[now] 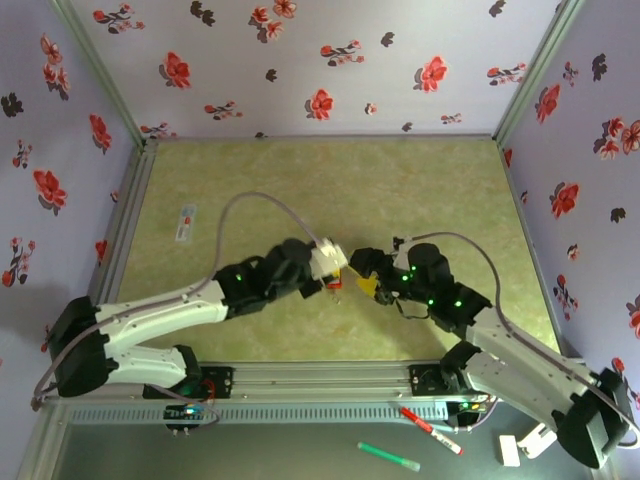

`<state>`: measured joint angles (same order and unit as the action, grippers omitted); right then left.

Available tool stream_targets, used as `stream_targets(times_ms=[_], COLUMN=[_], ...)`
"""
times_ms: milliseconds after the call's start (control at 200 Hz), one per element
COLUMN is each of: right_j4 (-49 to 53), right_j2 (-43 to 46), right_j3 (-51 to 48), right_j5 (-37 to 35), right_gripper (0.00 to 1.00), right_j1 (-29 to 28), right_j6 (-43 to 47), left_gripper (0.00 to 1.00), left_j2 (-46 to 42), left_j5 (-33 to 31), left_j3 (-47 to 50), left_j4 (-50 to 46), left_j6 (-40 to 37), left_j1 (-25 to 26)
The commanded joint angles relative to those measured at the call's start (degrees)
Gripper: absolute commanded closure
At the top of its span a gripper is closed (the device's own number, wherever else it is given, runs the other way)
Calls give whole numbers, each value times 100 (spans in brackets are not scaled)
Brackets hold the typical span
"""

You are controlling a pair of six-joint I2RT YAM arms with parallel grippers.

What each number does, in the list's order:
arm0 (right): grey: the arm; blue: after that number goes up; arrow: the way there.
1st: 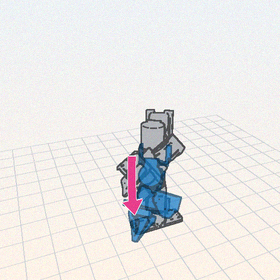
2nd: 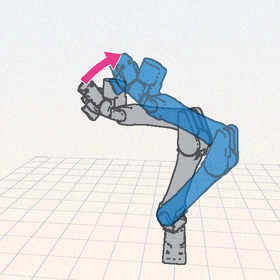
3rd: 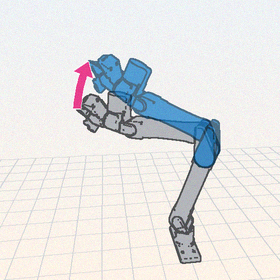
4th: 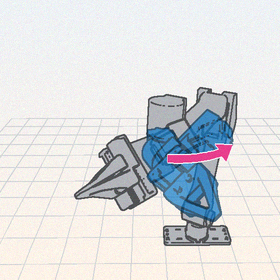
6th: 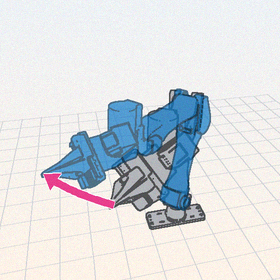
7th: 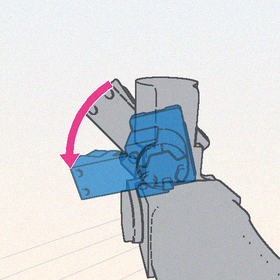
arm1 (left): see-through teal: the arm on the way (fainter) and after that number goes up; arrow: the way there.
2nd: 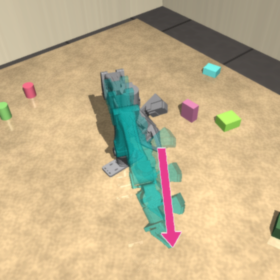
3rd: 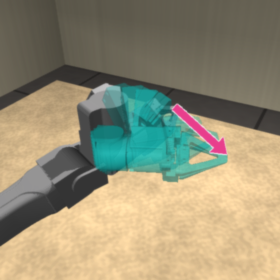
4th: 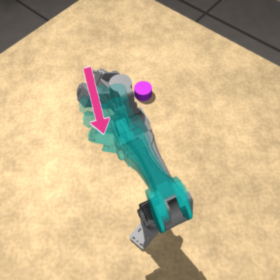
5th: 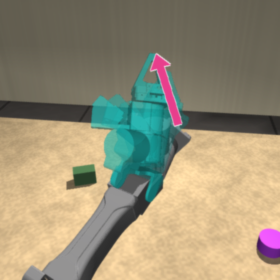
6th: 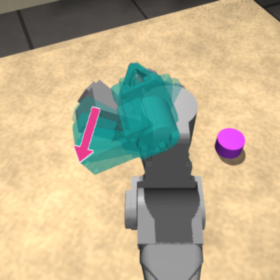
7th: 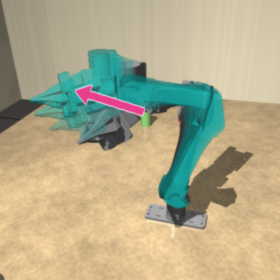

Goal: Unlock with the key

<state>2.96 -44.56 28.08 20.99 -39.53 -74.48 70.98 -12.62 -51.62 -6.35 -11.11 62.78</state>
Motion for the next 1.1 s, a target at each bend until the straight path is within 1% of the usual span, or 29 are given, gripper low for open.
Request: stream_targets(times_ms=[0, 65, 160, 265, 350, 410, 455, 570, 695, 880, 975, 1095], right_j4=[1121, 1086, 721, 22, -336, -598, -833, -1651, -1920, -2552, -2679, -2598], right_j2=[302, 395, 422, 323, 129, -41, -206, -601, -841, -1059, -1158, -1232], right_j3=[181, 129, -19, -219, -189, -171, -165, -150, -10, -92, -99, -98], right_j5=[-523, -604, -487, -390, -617, -786, -857, -816, -965, -1197, -1297, -1525], right_gripper=[16, 16, 17, 27, 39, 52, 59, 67, 76, 83, 88, 89], right_j1=[77, 77, 69, -117, -499, -730, -846, -1109, -1327, -1592, -1604, -1608], right_j6=[776, 876, 1030, 1030, 1132, 1146, 1117, 1033, 1020, 793, 718, 661], left_gripper=[100, 100, 100, 100, 100, 100, 100, 100, 100, 100, 100, 100], left_j2=[-182, -174, -104, -43, 70, 143, 169, 220, 267, 312, 312, 265], left_j5=[642, 757, 1086, 1264, 1303, 1306, 1301, 1280, 1258, 1218, 1210, 1210], left_j3=[-424, -504, -683, -850, -1056, -1161, -1175, -1149, -1158, -1159, -1099, -1031], left_j4=[-368, -475, -627, -672, -822, -903, -893, -836, -808, -719, -654, -620], left_j6=[1471, 1741, 2279, 2790, 2995, 3081, 3131, 3168, 3183, 3218, 3252, 3288], left_j1=[-271, -357, -593, -746, -759, -759, -758, -759, -759, -754, -759, -759])
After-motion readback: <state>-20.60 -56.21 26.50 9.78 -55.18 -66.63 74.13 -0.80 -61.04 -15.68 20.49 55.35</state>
